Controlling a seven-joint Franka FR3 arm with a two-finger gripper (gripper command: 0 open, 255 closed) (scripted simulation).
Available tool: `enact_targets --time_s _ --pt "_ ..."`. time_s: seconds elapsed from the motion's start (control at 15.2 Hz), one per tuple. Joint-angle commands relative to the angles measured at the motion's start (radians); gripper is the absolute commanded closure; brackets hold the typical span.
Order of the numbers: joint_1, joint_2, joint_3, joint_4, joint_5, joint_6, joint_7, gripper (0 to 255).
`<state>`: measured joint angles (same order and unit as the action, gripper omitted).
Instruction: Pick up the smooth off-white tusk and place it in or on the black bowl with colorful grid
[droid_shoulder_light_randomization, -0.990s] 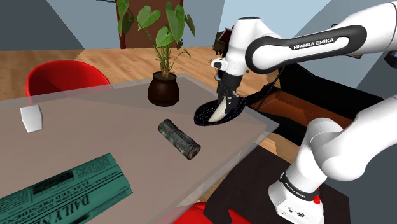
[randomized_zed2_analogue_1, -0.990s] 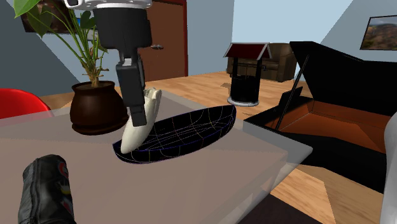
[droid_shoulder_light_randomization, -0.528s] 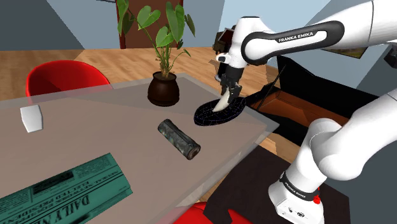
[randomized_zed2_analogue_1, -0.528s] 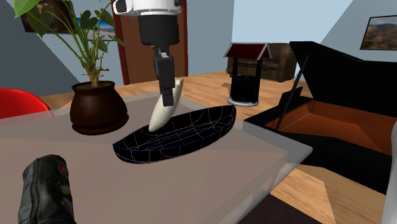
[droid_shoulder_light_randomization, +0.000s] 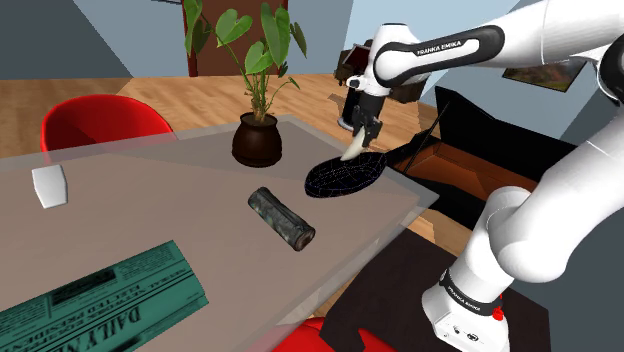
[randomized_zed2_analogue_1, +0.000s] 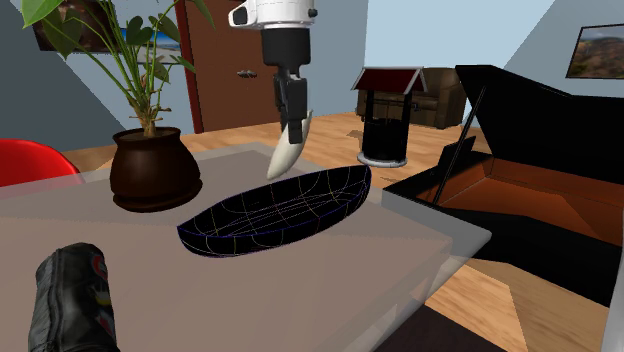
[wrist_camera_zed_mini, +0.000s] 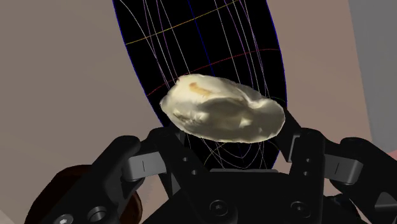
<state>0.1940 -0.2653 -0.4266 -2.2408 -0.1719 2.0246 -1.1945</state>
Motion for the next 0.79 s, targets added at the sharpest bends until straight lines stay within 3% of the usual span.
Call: enact_targets --time_s 0.0,0.73 --pt "-0.011 0.045 -0.035 0.048 0.013 0.000 -0.057 255" --pt "-0.012 0.103 -0.053 -0.051 0.027 0.153 -0.066 255"
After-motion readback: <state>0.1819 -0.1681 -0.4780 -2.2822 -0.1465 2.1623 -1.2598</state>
